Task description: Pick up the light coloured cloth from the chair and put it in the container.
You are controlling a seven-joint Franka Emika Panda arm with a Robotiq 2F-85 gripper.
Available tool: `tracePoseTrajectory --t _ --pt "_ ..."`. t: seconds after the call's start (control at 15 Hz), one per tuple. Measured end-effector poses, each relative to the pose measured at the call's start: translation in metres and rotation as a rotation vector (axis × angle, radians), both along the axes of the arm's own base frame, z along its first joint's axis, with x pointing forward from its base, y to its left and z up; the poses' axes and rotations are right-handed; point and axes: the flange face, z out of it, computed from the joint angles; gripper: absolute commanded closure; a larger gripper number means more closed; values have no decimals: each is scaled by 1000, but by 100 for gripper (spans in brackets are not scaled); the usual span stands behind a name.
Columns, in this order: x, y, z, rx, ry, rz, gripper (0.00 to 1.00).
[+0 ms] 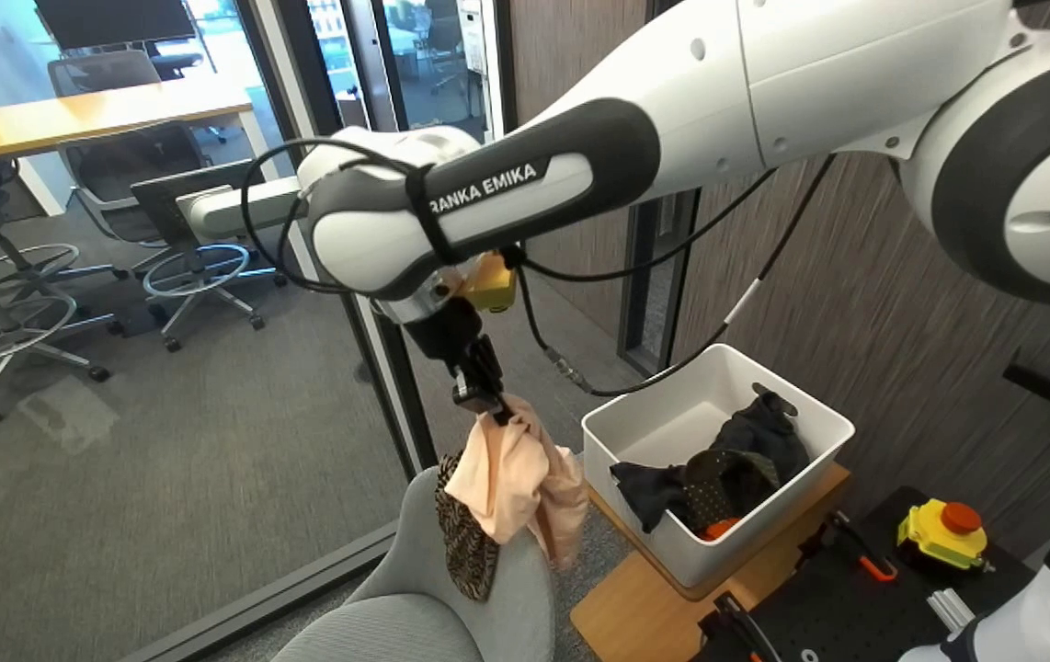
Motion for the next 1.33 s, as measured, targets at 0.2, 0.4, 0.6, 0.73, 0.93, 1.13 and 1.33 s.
tracePoseTrajectory --t 0.2,0.4,0.6,0.73,0.93,1.13,1.33 --pt "14 -43 45 20 -41 -138 93" --pt "25 -98 85 42 -84 -294 93" --pt "21 -153 113 46 -114 -440 93" --pt "10 -186 126 42 -127 -528 93" --pt "-16 -234 143 22 -154 -670 92" --pt "-50 -267 166 -14 -200 -813 92" --pt "-80 -288 171 -82 -238 -907 92"
